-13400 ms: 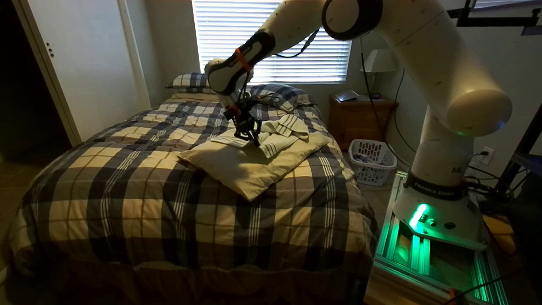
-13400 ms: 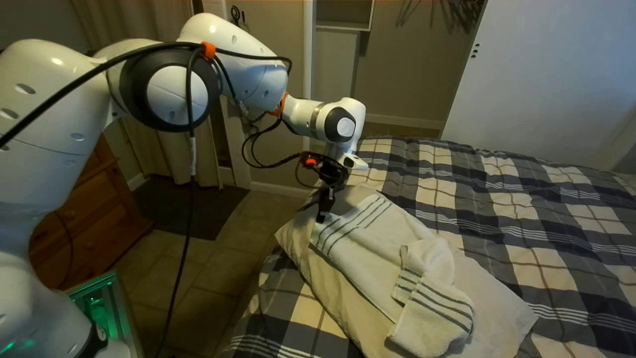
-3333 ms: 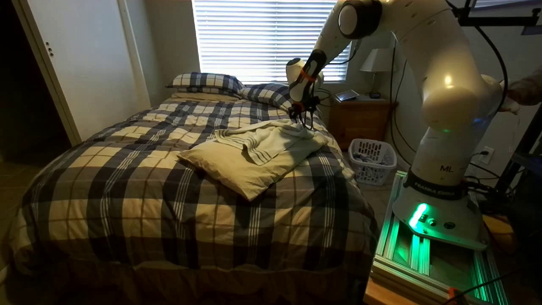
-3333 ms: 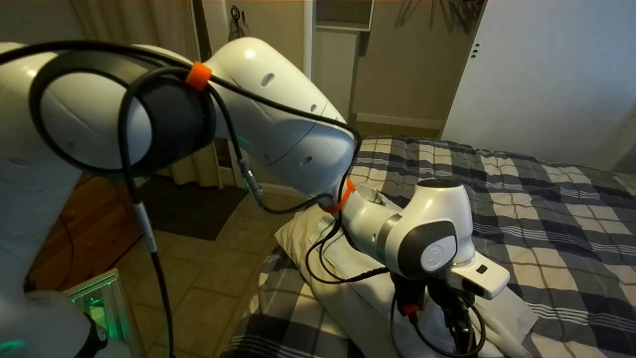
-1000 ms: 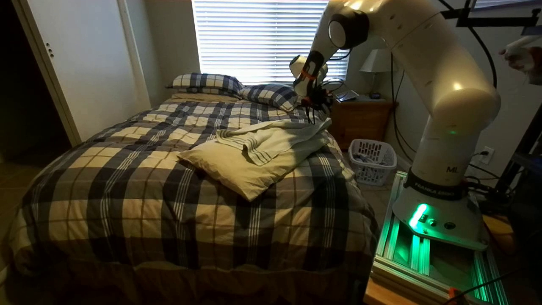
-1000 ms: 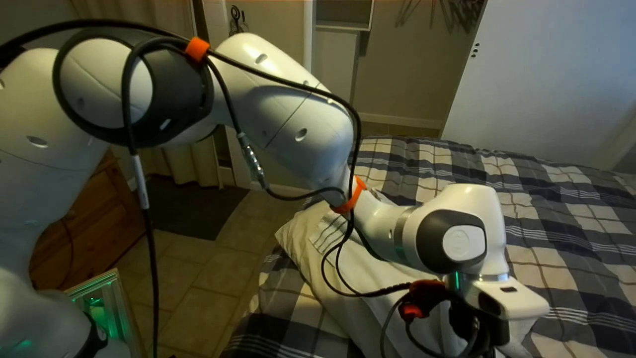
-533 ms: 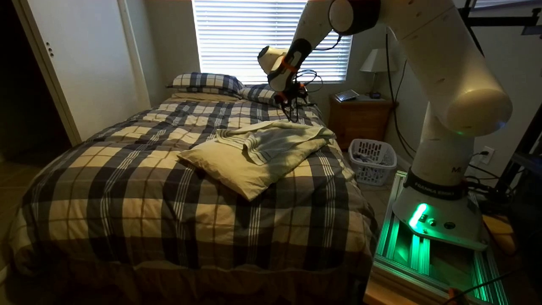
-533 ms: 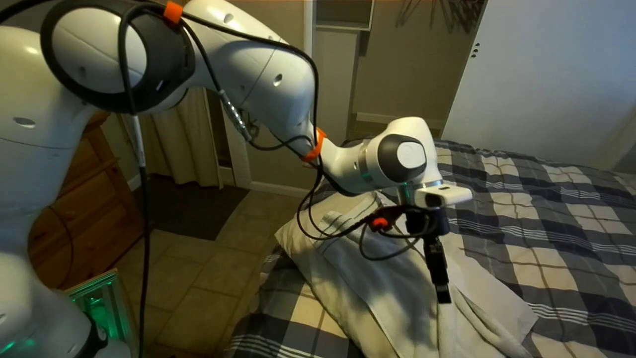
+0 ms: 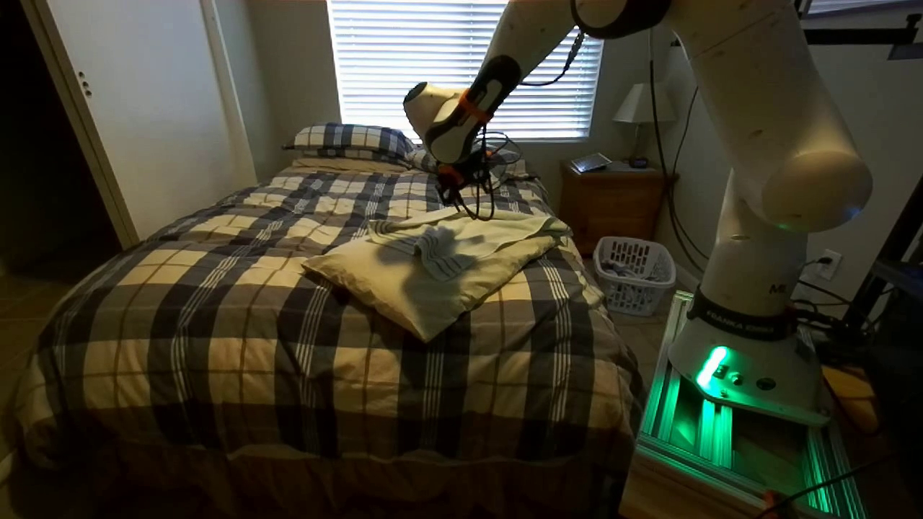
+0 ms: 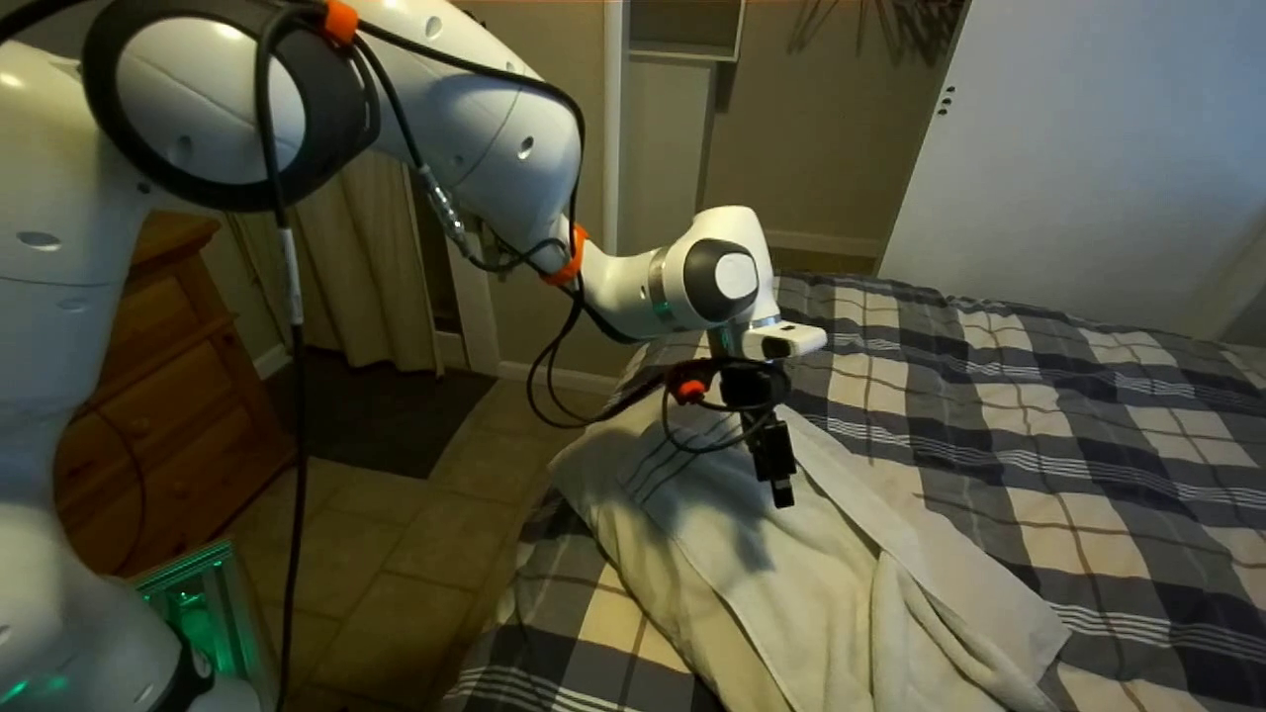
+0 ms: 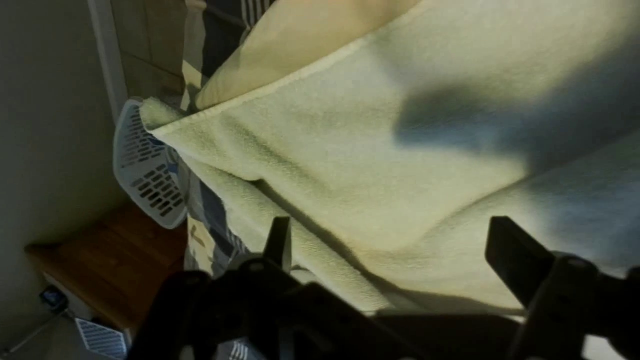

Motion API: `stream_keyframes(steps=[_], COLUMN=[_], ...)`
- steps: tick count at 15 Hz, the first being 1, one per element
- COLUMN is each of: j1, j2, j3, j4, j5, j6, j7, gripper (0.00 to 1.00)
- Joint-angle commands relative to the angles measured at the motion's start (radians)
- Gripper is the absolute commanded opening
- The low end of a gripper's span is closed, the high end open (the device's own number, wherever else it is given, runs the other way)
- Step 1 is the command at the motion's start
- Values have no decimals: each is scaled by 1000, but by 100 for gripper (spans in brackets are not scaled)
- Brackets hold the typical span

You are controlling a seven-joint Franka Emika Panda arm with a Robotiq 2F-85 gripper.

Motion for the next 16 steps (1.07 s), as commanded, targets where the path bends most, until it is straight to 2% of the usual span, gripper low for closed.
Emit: stream_keyframes(steps=[1,4,7,11,16], j1=[-12,-6,-24,-58,-77], j2=[-29,-13,12,48,135], j3=[52,68,95,144,183], j4=[-37,-11,12,49,147], j5=[-48,-67,-30,84,244], j6=[72,140,223,344,357], j7=[-70,-103,-151,-234,-366], gripper=[100,100,100,100,100])
